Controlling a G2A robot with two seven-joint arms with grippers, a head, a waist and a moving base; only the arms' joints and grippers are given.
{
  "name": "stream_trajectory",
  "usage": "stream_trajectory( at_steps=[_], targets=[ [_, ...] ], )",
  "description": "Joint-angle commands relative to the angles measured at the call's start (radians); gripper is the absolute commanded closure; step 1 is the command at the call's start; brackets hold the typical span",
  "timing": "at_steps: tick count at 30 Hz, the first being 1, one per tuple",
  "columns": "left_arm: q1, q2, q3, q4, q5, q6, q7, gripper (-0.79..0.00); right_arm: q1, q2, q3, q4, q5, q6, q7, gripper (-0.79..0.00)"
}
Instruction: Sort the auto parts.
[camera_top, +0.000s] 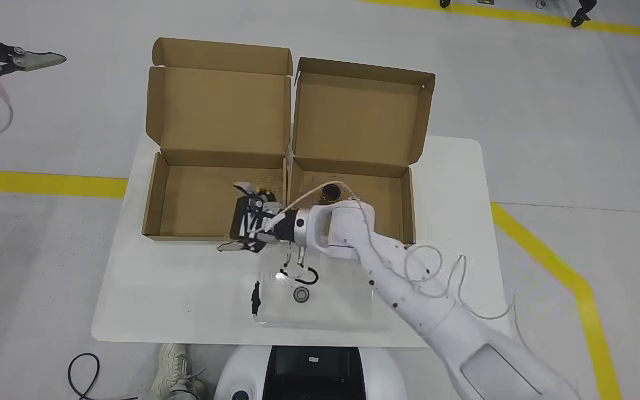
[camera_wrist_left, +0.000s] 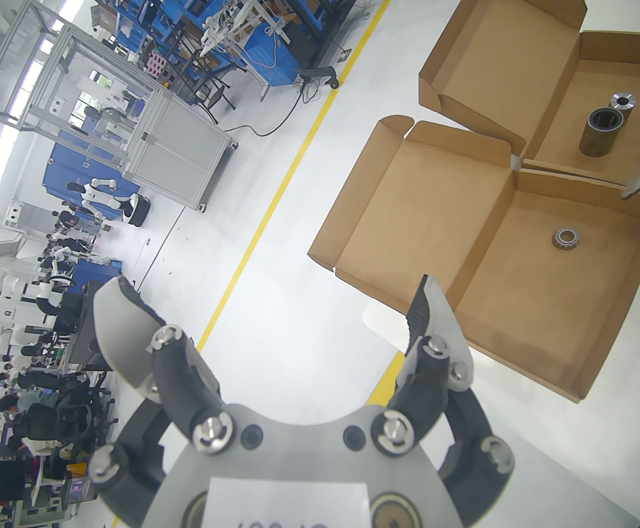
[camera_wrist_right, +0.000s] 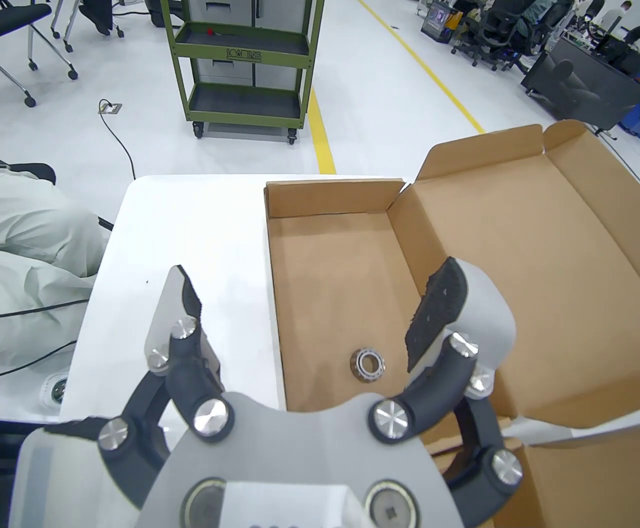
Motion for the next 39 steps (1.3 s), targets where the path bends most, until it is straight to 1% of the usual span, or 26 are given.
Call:
stream_trajectory(
  at_steps=[1,4,8,13,17,19,20,22,24,26,29,34,39],
  targets=[
    [0.0,0.0,0.0,0.0,0.0,0.0,0.0,-0.785,-0.063,0.025,0.047,-0.093,-0.012,-0.04,0.053,-0.785],
    [0.0,0.0,0.0,0.0,0.0,0.0,0.0,-0.785,-0.162,0.063,0.116,-0.225,-0.029,-0.123,0.139,-0.785],
    [0.0,0.0,0.0,0.0,0.0,0.0,0.0,-0.785,-0.26,0.098,0.191,-0.339,-0.039,-0.194,0.194,-0.785],
    [0.0,0.0,0.0,0.0,0.0,0.0,0.0,-0.785,-0.36,0.13,0.247,-0.423,-0.068,-0.25,0.226,-0.785],
    [0.0,0.0,0.0,0.0,0.0,0.0,0.0,-0.785,-0.426,0.149,0.269,-0.455,-0.105,-0.265,0.247,-0.785],
    [0.0,0.0,0.0,0.0,0.0,0.0,0.0,-0.785,-0.452,0.156,0.277,-0.459,-0.112,-0.265,0.247,-0.748],
    [0.0,0.0,0.0,0.0,0.0,0.0,0.0,-0.785,-0.461,0.16,0.282,-0.458,-0.118,-0.264,0.249,-0.705],
    [0.0,0.0,0.0,0.0,0.0,0.0,0.0,-0.785,-0.476,0.166,0.289,-0.459,-0.131,-0.253,0.253,-0.554],
    [0.0,0.0,0.0,0.0,0.0,0.0,0.0,-0.785,-0.484,0.17,0.289,-0.458,-0.138,-0.255,0.245,-0.443],
    [0.0,0.0,0.0,0.0,0.0,0.0,0.0,-0.785,-0.488,0.175,0.286,-0.452,-0.15,-0.253,0.25,-0.409],
    [0.0,0.0,0.0,0.0,0.0,0.0,0.0,-0.785,-0.486,0.179,0.278,-0.433,-0.164,-0.239,0.257,-0.422],
    [0.0,0.0,0.0,0.0,0.0,0.0,0.0,-0.785,-0.476,0.183,0.253,-0.392,-0.168,-0.232,0.263,-0.391],
    [0.0,0.0,0.0,0.0,0.0,0.0,0.0,-0.785,-0.459,0.186,0.232,-0.353,-0.164,-0.241,0.279,-0.379]
  ],
)
